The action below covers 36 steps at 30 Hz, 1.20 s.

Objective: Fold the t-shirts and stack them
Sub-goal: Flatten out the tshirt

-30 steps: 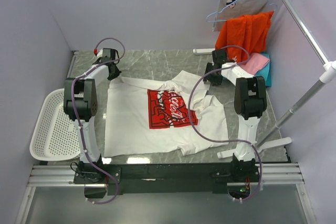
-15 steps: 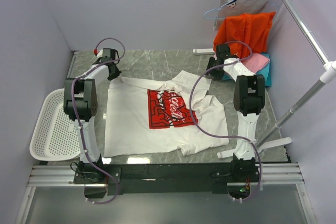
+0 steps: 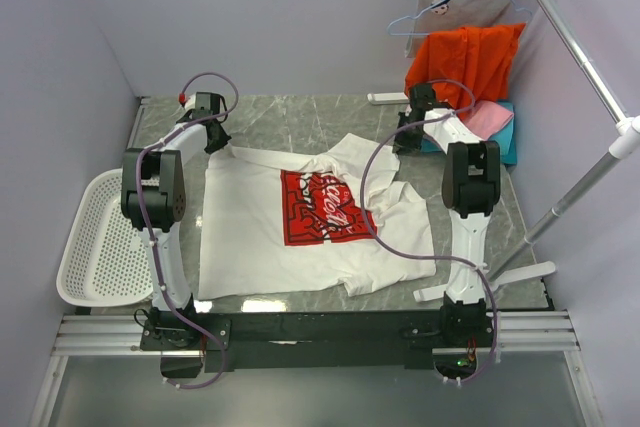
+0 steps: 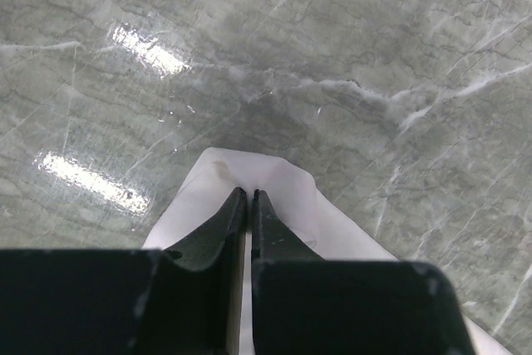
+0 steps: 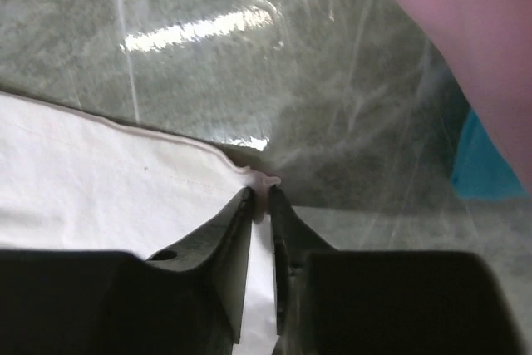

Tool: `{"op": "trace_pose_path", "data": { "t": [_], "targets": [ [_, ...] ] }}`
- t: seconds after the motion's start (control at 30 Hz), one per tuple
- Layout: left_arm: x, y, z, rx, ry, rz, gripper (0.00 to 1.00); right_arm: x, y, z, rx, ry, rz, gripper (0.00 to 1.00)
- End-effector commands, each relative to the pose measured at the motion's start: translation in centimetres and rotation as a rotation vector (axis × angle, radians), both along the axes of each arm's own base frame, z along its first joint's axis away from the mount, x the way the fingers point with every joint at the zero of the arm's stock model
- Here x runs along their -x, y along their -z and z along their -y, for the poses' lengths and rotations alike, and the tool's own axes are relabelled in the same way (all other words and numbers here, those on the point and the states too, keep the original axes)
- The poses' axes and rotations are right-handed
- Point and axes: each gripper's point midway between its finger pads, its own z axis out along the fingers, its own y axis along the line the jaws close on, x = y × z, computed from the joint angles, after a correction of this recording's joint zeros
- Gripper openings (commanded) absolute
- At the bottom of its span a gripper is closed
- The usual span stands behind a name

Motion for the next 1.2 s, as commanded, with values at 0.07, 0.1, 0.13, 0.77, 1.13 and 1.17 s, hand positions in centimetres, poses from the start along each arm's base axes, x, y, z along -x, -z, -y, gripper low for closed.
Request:
{"op": "trace_pose_path", "data": {
  "t": [0.07, 0.1, 0.13, 0.77, 1.13, 1.17],
  "targets": [
    [-0.3, -0.7, 0.0, -0.001, 0.018, 0.004, 0.07, -1.6, -0.7, -0.8, -0.036, -0.039, 0.01, 0.0],
    [-0.3, -0.7, -0.1, 0.001, 0.018, 0.004, 0.07, -2.1, -1.2, -0.9, -0.04, -0.04, 0.033, 0.0],
    [-0.4, -0.7, -0.1, 0.001, 0.02, 0.005, 0.07, -2.5, -1.7, -1.0, -0.046, -0.041, 0.051, 0.0],
    [-3.7, -7.1, -4.9, 0.035, -0.001, 0.122, 0.07, -8.5, -24.6, 0.2, -0.009, -0.028, 0.61, 0.0],
    [-4.9, -8.0, -4.0, 0.114, 0.102, 0.153, 0.06, -8.6, -28.8, -1.9, -0.088, -0.155, 0.724, 0.0],
    [-4.8, -8.0, -3.9, 0.117, 0.101, 0.154, 0.06, -8.3, -29.2, -2.4, -0.102, -0.179, 0.731, 0.0]
  ]
}}
